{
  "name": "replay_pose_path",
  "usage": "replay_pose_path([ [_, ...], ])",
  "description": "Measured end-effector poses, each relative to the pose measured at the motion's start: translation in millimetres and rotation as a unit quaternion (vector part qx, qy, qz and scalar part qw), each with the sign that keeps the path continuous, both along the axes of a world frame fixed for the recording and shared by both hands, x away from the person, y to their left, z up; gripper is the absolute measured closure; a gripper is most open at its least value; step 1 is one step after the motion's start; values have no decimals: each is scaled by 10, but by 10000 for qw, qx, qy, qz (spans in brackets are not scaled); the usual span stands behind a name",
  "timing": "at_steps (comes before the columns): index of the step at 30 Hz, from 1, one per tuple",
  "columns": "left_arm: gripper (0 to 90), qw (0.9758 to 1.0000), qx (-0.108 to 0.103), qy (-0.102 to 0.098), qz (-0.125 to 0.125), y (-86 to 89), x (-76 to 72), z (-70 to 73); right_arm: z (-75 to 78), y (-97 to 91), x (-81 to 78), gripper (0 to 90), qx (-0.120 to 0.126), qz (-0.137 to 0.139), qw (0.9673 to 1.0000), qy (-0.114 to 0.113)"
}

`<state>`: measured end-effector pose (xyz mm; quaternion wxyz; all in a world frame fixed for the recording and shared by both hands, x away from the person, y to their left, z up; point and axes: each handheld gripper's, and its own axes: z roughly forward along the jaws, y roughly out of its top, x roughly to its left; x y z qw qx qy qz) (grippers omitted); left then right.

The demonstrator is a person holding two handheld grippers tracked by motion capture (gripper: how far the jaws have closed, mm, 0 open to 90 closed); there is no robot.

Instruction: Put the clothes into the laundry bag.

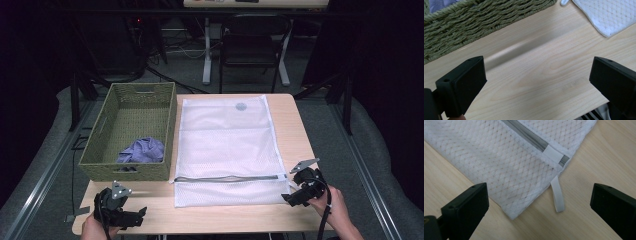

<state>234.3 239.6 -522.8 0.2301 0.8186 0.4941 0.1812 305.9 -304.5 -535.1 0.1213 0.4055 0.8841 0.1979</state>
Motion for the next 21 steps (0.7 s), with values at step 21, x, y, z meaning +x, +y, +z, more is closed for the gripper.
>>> replay_pose_path([
  [21, 11, 9997, -168, 113, -134, 11, 36, -26, 48, 87, 36, 44, 129, 4, 9999, -2],
])
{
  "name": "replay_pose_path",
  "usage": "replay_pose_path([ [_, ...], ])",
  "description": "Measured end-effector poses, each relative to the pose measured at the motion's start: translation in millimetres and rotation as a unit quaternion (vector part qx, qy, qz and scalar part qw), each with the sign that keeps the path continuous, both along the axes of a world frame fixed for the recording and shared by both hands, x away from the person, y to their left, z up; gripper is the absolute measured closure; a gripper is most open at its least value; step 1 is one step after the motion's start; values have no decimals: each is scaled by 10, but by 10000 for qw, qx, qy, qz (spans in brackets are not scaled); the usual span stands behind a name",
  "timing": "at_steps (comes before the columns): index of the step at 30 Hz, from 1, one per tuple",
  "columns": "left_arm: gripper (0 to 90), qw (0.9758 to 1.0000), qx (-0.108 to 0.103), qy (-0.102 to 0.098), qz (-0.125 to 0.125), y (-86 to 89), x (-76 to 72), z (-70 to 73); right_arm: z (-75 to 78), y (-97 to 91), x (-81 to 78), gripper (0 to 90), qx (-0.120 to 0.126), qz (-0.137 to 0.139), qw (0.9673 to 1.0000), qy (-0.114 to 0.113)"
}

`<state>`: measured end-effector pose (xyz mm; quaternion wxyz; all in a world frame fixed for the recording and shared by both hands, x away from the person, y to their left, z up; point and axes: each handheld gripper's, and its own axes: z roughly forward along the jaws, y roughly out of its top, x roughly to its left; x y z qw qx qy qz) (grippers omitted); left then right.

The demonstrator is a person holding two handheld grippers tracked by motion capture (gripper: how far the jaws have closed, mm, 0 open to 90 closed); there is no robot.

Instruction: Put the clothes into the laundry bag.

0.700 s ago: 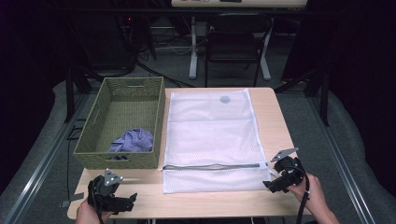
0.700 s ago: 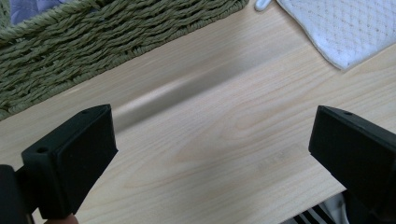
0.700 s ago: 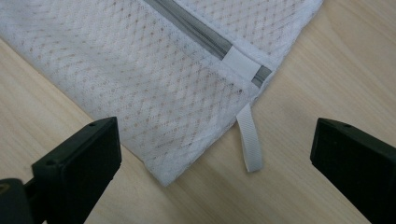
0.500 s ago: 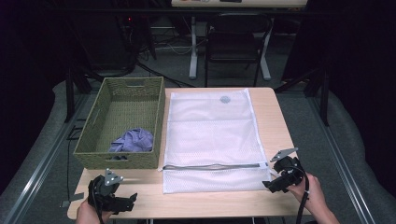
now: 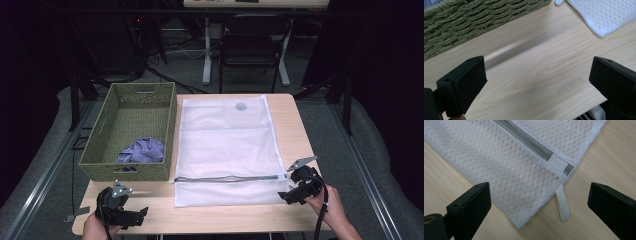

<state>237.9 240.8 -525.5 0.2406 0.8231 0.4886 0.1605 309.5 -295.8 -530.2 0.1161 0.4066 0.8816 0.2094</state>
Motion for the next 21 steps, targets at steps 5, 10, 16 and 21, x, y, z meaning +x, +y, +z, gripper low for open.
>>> replay_pose_path([
  [5, 11, 10000, -44, 30, -40, -1, 12, 13, 20, 88, 36, 44, 1, 73, 10000, -55],
  [10, 10, 10000, -44, 66, -36, -6, 17, -3, 37, 194, 112, 45, 139, 137, 9998, -72],
  [16, 10, 10000, -56, 8, -28, -4, 14, 7, 49, 298, 178, 45, 196, 315, 9993, -28],
  [21, 10, 10000, -46, 54, -52, -24, 22, -4, 38, 420, 272, 46, 194, 431, 9989, 45],
])
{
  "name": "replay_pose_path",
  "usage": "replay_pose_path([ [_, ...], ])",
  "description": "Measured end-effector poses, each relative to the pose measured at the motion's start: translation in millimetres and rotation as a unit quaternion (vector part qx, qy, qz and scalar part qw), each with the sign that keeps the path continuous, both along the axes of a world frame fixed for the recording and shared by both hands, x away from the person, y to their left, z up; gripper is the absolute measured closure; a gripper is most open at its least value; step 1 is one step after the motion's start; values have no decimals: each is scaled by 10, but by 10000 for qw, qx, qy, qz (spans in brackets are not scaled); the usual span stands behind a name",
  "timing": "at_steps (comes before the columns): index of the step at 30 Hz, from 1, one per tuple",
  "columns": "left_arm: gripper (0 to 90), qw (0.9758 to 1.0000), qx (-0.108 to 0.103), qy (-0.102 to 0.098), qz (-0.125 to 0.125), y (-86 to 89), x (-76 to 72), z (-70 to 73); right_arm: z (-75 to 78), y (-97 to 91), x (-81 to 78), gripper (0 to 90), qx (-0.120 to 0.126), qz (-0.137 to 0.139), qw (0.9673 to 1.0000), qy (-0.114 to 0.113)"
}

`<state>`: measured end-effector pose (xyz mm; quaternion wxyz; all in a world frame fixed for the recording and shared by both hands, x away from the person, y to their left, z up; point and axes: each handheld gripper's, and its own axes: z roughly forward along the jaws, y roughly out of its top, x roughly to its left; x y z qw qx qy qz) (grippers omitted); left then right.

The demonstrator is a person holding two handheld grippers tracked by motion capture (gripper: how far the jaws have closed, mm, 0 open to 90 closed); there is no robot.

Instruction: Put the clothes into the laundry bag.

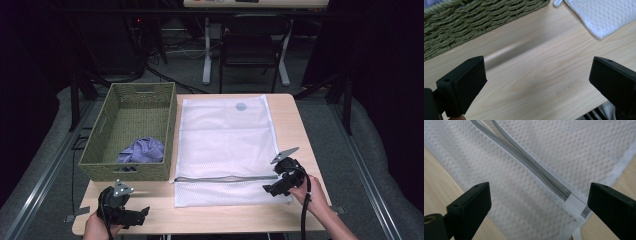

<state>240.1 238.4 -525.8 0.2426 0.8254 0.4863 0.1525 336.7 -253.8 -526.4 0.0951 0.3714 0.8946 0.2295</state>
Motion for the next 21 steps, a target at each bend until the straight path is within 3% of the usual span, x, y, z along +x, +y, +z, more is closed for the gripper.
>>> replay_pose_path([
  [5, 10, 10000, 0, 56, -13, 7, -9, -13, 12, 167, 82, 45, 36, 199, 9998, -32],
  [11, 10, 9999, 108, 79, -29, -23, 35, -47, 2, 275, 193, 41, 64, 247, 9997, -66],
  [21, 10, 9999, 122, 87, -85, -37, 62, -44, -52, 440, 328, 58, -98, 372, 9993, 23],
])
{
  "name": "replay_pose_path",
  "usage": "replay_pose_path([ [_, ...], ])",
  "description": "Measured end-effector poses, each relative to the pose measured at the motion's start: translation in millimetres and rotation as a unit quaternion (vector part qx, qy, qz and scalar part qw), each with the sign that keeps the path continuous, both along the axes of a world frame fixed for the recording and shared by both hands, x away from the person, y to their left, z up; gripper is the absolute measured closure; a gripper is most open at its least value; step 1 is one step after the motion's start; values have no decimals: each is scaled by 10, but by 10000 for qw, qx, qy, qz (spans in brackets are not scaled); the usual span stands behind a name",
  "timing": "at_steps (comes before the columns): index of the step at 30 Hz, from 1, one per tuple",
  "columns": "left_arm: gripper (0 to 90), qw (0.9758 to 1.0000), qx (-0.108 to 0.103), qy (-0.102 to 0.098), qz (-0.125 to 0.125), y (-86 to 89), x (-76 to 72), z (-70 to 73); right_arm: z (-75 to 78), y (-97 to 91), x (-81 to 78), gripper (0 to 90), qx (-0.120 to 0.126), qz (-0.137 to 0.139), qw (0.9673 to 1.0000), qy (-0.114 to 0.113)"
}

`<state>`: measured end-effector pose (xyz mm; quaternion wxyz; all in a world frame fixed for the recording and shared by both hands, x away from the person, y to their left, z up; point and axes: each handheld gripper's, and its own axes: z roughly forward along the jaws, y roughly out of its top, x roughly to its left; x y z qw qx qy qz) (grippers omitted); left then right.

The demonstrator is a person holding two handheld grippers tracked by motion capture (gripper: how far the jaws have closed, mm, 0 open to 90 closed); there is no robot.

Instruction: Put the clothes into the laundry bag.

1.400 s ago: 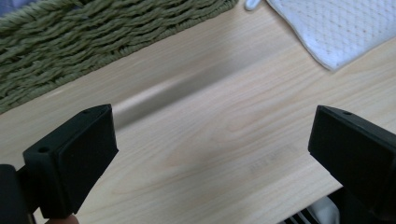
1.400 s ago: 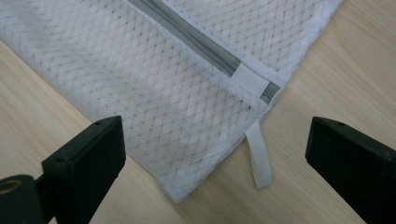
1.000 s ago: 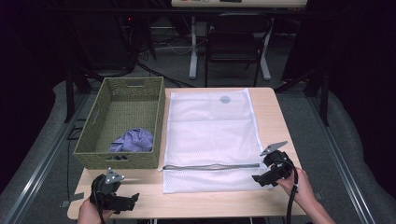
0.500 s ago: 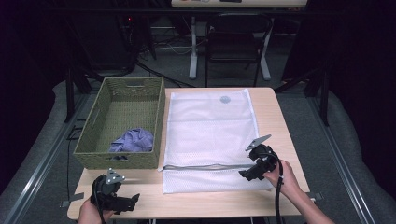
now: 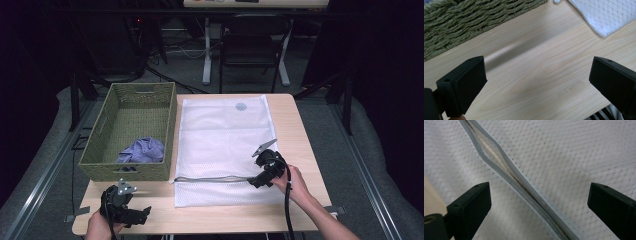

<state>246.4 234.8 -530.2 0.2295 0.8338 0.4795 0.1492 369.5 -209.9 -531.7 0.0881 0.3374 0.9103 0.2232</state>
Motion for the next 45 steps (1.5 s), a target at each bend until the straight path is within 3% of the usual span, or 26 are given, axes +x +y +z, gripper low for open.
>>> replay_pose_path([
  [10, 10, 10000, -30, 62, -3, -3, 0, -6, -30, 157, 88, 85, -4, 139, 9999, 21],
  [13, 10, 10000, -20, 20, -2, -10, -2, -11, -60, 234, 137, 99, -117, 213, 9997, 68],
  [17, 11, 10000, 19, 78, -1, 0, 4, -9, -91, 342, 163, 147, -299, 253, 9992, 28],
  [32, 12, 10000, 28, 40, 56, 1, 10, -22, -98, 526, 201, 293, -386, 519, 9979, 61],
  [39, 13, 10000, 41, 70, 24, -1, 8, -20, -144, 559, 177, 417, -346, 670, 9971, 111],
  [45, 13, 10000, 41, 41, 51, -8, 14, -29, -168, 612, 175, 486, -465, 734, 9962, 34],
])
